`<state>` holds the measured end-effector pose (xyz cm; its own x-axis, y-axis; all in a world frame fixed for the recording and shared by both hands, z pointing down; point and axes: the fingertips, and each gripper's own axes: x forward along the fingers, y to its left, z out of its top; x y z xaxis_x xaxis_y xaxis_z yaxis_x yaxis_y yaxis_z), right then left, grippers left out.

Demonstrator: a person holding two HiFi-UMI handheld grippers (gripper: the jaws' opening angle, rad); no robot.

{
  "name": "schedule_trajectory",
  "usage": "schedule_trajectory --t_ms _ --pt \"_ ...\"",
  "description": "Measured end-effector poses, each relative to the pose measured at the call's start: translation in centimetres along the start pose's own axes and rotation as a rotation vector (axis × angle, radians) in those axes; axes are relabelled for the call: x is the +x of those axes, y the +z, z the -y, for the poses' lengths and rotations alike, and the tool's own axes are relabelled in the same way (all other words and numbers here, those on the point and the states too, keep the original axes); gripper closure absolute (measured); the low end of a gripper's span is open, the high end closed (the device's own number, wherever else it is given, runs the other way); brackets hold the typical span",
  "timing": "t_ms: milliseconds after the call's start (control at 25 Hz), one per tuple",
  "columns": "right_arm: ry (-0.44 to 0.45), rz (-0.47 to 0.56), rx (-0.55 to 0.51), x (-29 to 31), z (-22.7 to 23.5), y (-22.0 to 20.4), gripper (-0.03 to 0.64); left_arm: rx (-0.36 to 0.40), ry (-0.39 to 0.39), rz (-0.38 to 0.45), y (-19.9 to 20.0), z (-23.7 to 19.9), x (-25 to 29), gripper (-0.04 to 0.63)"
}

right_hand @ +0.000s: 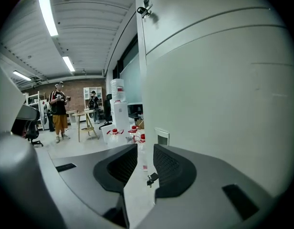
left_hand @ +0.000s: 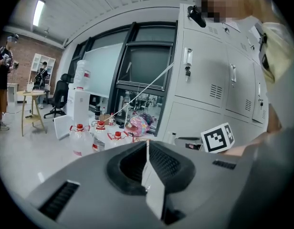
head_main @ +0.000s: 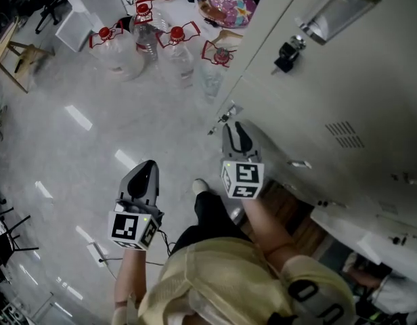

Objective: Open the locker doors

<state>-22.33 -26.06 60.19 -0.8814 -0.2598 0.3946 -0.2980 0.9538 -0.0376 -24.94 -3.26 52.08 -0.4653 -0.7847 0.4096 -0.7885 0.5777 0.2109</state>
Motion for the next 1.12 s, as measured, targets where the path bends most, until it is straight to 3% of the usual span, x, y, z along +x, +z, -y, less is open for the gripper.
schedule_trajectory --t_ms 440,1120 --pt "-0.104 -0.007 0.031 5.3 1.2 -0.9 0.525 -0.024 0.049 -0.026 -0.8 -1.7 1.5 0.589" --pt "-0.224 0.011 0.067 6.9 1.5 -1.1 0.52 -0.042 0.057 -0.043 -1.4 -2.0 1.0 0.589"
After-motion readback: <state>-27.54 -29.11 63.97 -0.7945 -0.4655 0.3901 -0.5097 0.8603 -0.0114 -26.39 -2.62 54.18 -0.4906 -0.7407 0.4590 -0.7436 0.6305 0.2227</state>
